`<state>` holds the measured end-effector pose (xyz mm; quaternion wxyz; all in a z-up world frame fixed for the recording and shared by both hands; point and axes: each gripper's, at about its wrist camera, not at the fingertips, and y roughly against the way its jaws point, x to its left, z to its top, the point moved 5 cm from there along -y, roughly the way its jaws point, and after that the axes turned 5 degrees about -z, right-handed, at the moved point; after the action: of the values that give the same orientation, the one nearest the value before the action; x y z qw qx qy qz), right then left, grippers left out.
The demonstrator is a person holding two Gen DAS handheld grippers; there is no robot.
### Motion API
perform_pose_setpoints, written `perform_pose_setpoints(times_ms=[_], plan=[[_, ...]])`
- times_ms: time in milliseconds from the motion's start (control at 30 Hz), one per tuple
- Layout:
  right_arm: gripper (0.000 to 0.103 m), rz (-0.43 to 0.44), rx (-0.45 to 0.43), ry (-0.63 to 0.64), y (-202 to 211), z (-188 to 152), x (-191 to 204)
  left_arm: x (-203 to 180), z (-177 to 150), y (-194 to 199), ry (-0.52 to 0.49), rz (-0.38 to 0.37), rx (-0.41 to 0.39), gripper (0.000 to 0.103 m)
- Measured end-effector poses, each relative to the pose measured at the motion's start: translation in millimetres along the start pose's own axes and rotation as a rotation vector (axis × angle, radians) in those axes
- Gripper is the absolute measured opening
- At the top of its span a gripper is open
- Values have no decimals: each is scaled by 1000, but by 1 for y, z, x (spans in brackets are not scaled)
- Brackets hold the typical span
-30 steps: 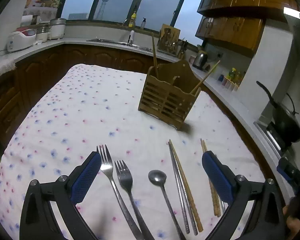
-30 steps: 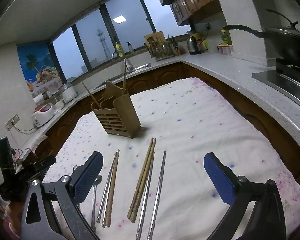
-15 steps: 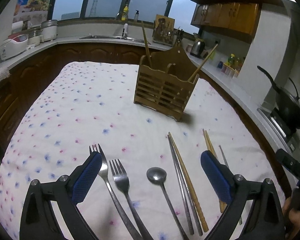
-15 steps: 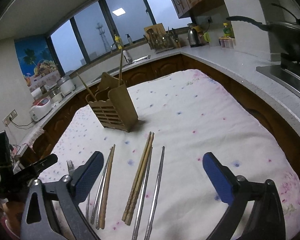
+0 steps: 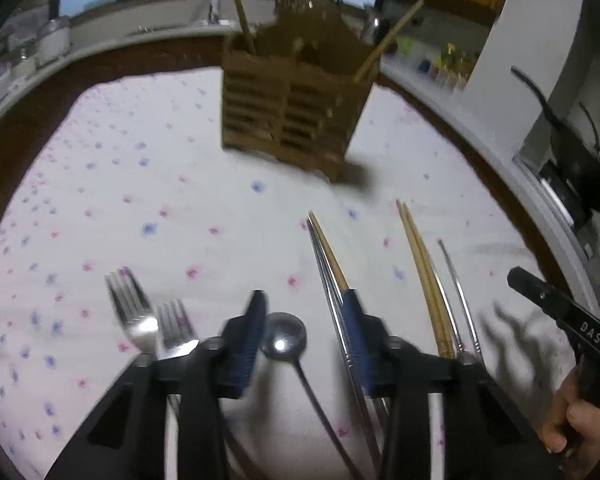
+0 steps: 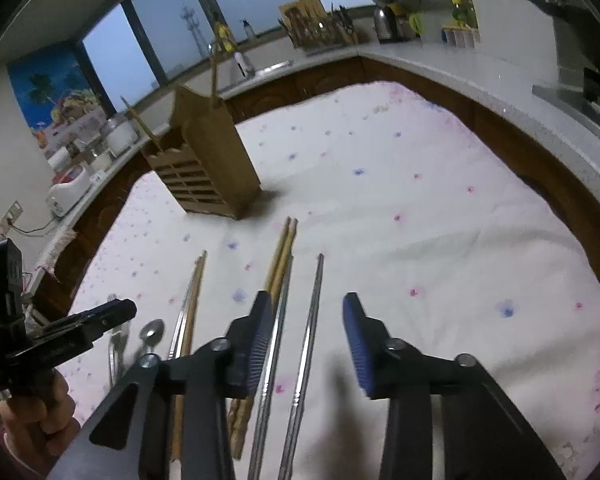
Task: Organize utensils
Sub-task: 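Close the left tool on a metal chopstick while the right tool grasps another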
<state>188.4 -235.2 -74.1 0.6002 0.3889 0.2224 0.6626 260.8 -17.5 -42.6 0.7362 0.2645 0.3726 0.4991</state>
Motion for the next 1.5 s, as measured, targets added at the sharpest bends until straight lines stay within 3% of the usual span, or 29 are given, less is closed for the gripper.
perform_pose_setpoints(times_ms=[200,400,733,933,1100,1400,1500], plan=[[30,-19,32,5,-21,4,-2,-5,12,-30,-24,-7,56,30],[29,-40,85,25,-44,4,-5,-4,10,-62,-47,11,119,22],[27,-63,102,64,-53,4,-4,-8,19,-75,-63,-5,149,22],[14,-71,114,66,-52,4,-12,-7,18,-76,-105,26,154,22],[17,-57,118,61,-54,9,-10,-2,17,-73,-82,-3,161,20],[17,-89,133,133,-73,22,2,-9,35,-92,-128,27,191,20],[17,-110,128,168,-75,21,6,-11,40,-99,-156,44,196,11]])
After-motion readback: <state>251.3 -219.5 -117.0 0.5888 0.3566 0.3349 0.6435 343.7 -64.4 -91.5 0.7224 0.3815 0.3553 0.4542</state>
